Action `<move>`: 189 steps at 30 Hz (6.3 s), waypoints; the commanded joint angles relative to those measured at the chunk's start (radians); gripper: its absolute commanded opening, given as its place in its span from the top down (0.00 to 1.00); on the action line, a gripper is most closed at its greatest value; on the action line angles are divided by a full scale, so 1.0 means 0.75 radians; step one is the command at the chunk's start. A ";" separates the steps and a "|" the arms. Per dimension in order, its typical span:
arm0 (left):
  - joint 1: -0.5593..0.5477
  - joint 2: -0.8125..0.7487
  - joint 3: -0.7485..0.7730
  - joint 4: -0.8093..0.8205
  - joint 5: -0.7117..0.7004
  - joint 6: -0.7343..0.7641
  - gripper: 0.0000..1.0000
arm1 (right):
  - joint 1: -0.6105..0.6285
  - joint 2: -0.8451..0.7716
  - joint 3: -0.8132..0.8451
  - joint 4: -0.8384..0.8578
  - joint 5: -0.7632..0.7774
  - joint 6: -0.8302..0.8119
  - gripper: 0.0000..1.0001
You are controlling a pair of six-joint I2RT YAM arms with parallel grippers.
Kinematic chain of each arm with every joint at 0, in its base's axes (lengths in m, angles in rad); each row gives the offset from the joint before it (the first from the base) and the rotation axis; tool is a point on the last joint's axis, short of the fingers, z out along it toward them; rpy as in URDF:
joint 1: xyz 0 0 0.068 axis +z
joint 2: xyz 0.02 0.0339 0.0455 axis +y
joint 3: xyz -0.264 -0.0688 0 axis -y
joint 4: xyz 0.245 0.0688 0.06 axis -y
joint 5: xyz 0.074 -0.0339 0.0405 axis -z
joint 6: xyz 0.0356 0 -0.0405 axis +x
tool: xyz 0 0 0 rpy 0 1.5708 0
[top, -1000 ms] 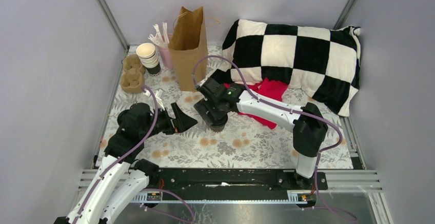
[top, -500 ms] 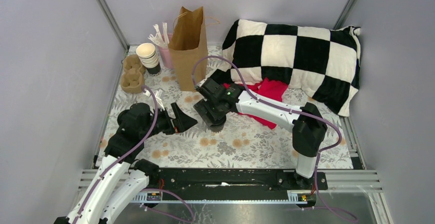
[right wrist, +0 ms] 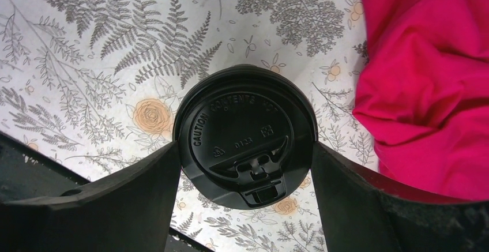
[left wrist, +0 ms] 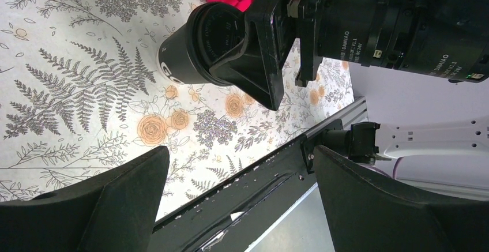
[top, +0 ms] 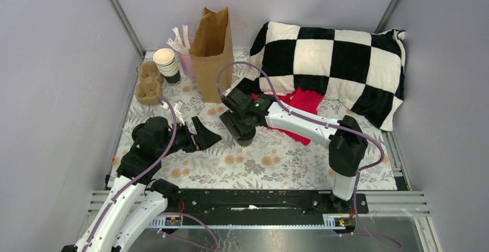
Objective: Pack the takeout coffee
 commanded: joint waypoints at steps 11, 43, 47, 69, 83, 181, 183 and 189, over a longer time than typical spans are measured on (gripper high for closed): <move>0.006 0.023 0.046 0.021 0.032 0.040 0.01 | -0.247 -0.632 -0.219 -0.190 0.438 0.086 0.20; 0.006 0.134 0.134 0.072 0.189 0.117 0.01 | -1.203 -0.836 -0.692 -0.076 0.139 0.106 0.00; 0.006 0.171 0.175 0.070 0.115 0.114 0.01 | -1.112 -0.893 -0.467 -0.202 0.203 0.126 0.00; 0.354 1.110 1.262 -0.260 -0.448 0.104 0.06 | -0.501 -0.701 -0.242 -0.108 -0.323 0.184 0.00; 0.810 1.281 1.300 -0.147 -0.474 -0.024 0.11 | -0.681 -0.638 -0.043 -0.214 -0.322 -0.025 0.00; 1.464 1.674 0.278 1.472 0.282 -0.603 0.72 | -0.523 -0.758 -0.249 -0.157 -0.212 -0.118 0.00; 1.451 1.684 0.279 1.476 0.273 -0.612 0.74 | -0.522 -0.756 -0.249 -0.157 -0.214 -0.116 0.00; 1.415 1.703 0.242 1.493 0.222 -0.674 0.76 | -0.522 -0.754 -0.241 -0.160 -0.208 -0.117 0.00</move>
